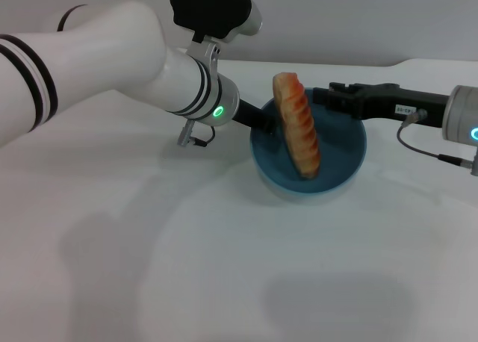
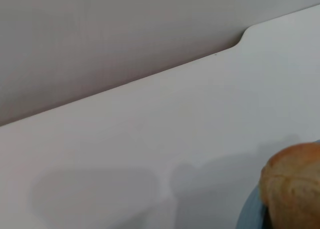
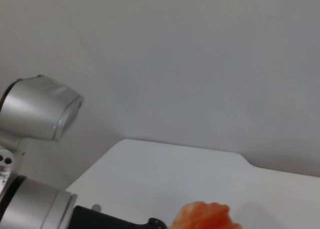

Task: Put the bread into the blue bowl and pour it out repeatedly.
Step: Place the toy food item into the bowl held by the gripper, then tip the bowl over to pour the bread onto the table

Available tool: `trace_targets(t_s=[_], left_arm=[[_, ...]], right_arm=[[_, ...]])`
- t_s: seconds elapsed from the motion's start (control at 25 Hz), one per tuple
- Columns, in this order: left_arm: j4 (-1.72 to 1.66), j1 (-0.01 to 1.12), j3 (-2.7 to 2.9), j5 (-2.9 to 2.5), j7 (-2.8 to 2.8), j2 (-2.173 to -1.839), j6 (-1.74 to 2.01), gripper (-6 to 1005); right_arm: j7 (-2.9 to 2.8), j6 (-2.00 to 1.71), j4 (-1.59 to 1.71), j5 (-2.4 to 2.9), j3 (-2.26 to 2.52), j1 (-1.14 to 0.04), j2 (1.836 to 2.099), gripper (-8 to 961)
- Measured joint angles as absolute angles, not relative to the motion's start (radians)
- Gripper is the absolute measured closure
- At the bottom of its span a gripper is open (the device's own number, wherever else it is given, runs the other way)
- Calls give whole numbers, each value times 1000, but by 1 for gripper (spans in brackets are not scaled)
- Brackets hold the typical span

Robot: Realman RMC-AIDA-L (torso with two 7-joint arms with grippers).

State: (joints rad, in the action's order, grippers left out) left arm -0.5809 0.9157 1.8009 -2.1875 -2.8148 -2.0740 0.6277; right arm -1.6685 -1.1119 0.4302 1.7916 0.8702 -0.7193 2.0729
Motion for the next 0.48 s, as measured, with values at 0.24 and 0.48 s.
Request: trace_targets(t_s=[0.24, 0.48], left_arm=[[-578, 914, 1801, -2187, -2815, -2074, 627, 1001], [-576, 914, 1801, -2187, -2815, -2074, 611, 1001]], right_arm=[[-1672, -1131, 476, 1776, 861, -682, 2070, 500], [-1666, -1144, 542, 1697, 860, -627, 2071, 501]])
